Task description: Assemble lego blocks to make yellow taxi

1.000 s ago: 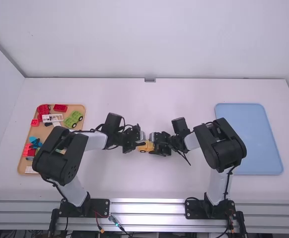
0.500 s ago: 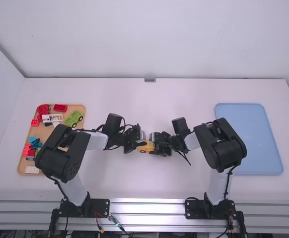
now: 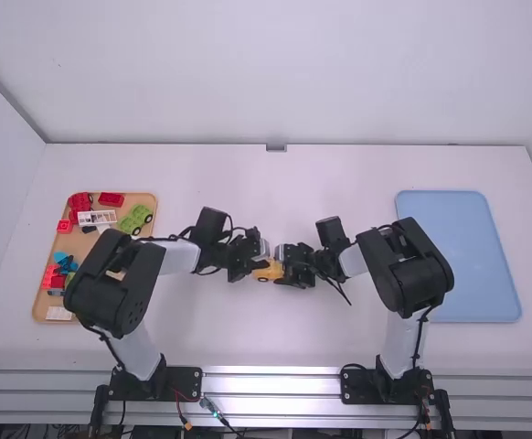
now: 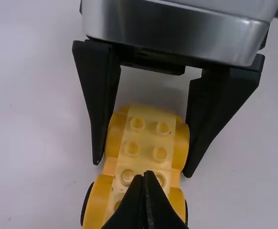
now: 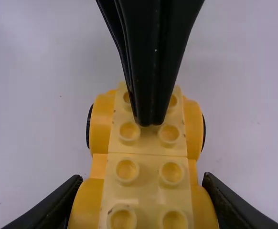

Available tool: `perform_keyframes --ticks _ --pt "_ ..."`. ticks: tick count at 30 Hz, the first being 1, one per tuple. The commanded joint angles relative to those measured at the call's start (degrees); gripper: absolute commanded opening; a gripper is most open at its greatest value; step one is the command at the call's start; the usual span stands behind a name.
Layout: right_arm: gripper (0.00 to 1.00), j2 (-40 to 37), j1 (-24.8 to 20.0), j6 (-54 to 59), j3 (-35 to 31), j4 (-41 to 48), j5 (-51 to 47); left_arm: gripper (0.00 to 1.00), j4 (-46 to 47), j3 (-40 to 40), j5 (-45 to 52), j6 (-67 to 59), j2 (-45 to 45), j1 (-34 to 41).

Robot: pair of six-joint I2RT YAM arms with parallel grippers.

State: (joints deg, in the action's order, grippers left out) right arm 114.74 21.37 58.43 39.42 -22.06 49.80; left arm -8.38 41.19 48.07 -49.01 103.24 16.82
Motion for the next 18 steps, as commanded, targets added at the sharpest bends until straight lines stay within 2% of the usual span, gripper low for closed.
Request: perform_keyframes --ticks 1,4,5,6,7,8,18 --pt "0.52 1.1 0.0 0.4 0.8 -0.3 0.0 0.1 1.6 -0.9 -7.8 -0.2 1.1 -0.2" --pt "0.51 1.1 0.0 0.4 0.8 -0.4 -0.1 0.21 2.2 1.5 -6.6 0.1 -1.9 -0.5" --pt "0.52 1.1 0.0 0.4 0.8 -0.4 -0.1 0.34 2.4 2.7 -7.3 1.3 -3.6 -0.8" --pt "0.52 1.1 0.0 0.4 0.8 -0.4 -0.1 0.34 2.4 2.7 -7.3 1.3 -3.6 -0.8" --pt "0.51 1.1 0.0 0.4 0.8 -0.4 -0.1 0.62 2.7 3.7 -8.0 2.8 -5.7 -0.9" --pt "0.51 1.1 0.0 0.3 0.8 -0.3 -0.1 0.98 3.0 4.4 -9.2 4.0 -7.3 -1.4" --pt "0.54 1.1 0.0 0.3 2.1 0.4 -1.9 0.99 8.8 7.9 -28.7 30.1 -23.2 -8.9"
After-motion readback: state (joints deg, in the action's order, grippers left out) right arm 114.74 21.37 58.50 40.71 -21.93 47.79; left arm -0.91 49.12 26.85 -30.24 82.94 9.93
